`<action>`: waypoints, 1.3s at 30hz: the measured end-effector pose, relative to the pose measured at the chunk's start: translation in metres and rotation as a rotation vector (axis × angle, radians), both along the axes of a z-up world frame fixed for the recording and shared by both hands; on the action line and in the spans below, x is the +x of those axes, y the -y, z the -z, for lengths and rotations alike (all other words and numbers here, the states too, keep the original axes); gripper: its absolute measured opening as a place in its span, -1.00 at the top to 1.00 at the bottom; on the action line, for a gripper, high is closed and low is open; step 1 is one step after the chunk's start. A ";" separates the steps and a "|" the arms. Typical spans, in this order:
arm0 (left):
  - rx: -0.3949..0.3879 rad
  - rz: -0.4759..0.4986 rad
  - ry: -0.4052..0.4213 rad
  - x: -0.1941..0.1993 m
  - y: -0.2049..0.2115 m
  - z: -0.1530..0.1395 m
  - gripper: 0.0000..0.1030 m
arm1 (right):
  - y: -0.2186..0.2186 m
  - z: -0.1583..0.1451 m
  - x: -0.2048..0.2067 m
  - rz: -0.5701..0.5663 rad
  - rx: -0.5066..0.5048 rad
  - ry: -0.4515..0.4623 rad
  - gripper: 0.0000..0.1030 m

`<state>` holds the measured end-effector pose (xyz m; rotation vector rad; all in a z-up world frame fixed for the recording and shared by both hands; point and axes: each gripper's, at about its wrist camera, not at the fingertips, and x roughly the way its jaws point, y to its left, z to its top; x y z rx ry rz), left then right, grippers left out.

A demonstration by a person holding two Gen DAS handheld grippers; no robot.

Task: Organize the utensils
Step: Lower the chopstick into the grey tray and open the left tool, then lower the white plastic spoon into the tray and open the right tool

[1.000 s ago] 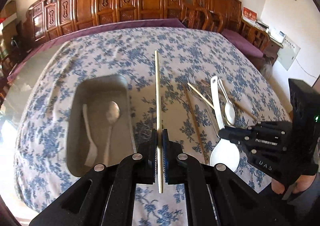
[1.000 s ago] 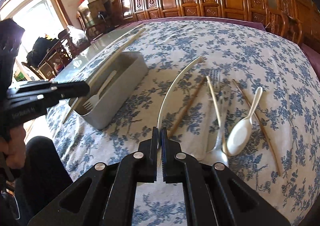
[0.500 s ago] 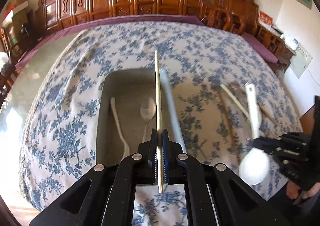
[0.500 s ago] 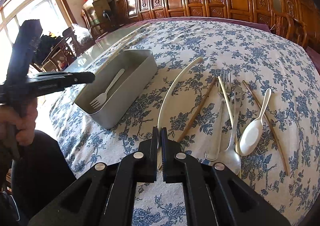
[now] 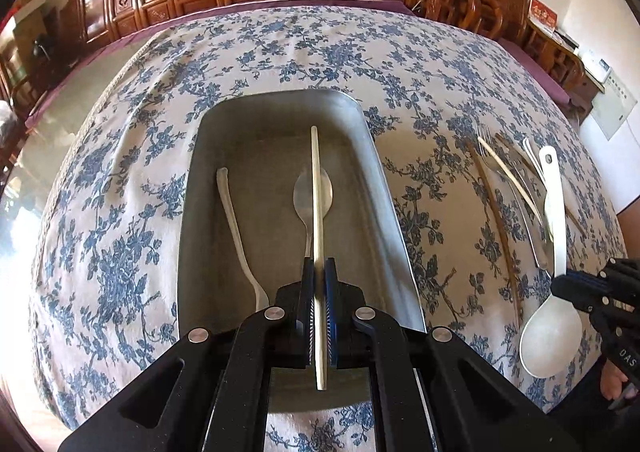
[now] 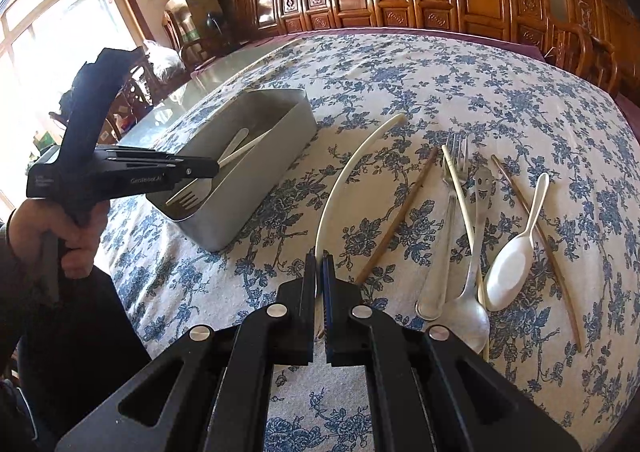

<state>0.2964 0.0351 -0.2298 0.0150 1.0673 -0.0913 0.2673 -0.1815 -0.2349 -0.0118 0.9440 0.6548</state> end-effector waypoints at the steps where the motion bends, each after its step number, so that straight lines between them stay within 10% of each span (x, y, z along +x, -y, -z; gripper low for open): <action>1: 0.000 -0.001 0.002 0.001 -0.001 0.000 0.92 | 0.000 0.000 0.000 0.000 0.000 -0.001 0.91; 39: -0.085 -0.115 0.181 -0.020 -0.093 -0.039 0.73 | -0.149 -0.057 0.062 -0.162 -0.086 0.075 0.91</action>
